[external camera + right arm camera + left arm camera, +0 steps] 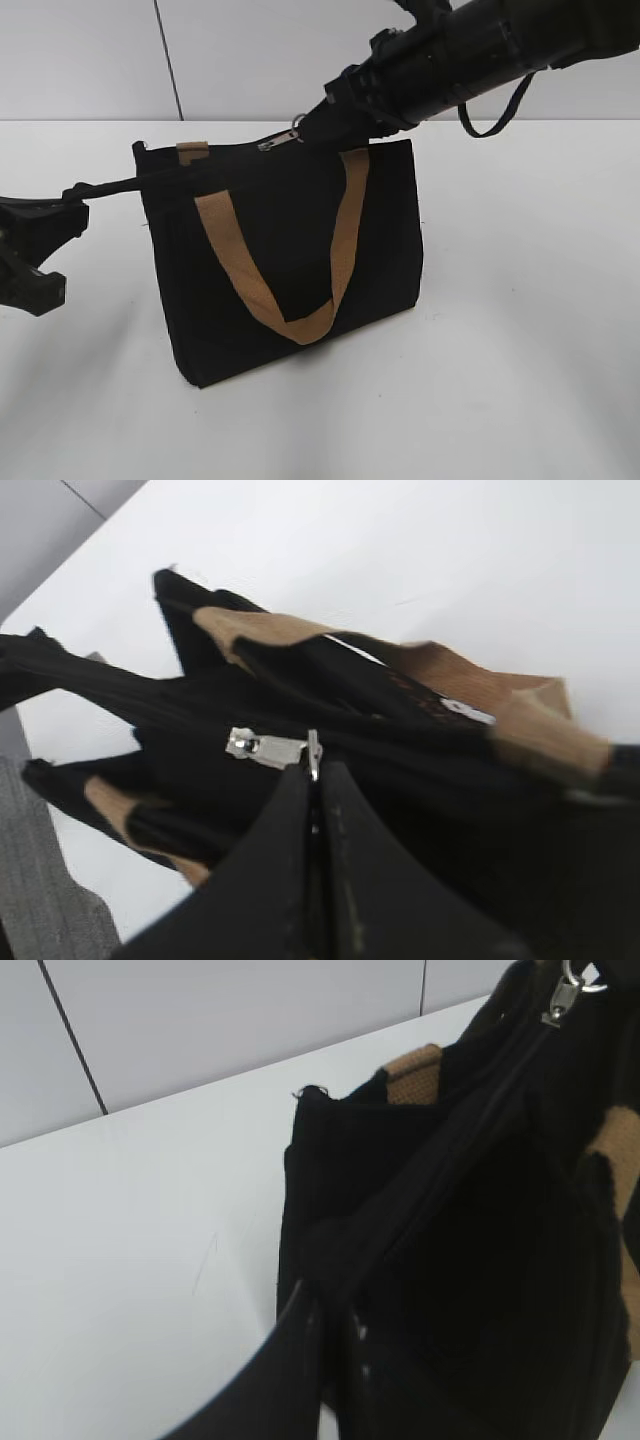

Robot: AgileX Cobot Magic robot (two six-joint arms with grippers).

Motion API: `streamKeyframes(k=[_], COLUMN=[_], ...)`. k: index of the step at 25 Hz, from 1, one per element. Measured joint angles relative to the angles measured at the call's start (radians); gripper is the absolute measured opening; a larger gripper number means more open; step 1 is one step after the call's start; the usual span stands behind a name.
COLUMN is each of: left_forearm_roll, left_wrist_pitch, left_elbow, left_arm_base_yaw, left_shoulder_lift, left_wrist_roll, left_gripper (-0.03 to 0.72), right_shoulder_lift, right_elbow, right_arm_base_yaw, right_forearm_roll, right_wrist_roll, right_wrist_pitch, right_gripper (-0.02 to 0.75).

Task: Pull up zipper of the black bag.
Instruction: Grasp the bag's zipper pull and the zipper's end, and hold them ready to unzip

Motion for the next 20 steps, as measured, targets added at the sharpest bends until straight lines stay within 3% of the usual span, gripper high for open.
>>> streamKeyframes(k=[10, 17, 20], left_forearm_roll=[0.0, -0.003, -0.039], left_wrist_pitch=[0.002, 0.0, 0.0], left_elbow=[0.0, 0.0, 0.0], left_arm_base_yaw=[0.0, 0.0, 0.0], left_shoulder_lift=[0.0, 0.0, 0.0], left_wrist_roll=[0.0, 0.0, 0.0], left_gripper=[-0.007, -0.007, 0.027], right_shoulder_lift=[-0.03, -0.037, -0.041], right_elbow=[0.0, 0.0, 0.0], right_arm_base_yaw=[-0.151, -0.159, -0.159], right_forearm_roll=[-0.098, -0.106, -0.113], right_wrist_roll=[0.04, 0.074, 0.076], right_wrist_pitch=[0.037, 0.076, 0.077], right_gripper=[-0.001, 0.0, 0.073])
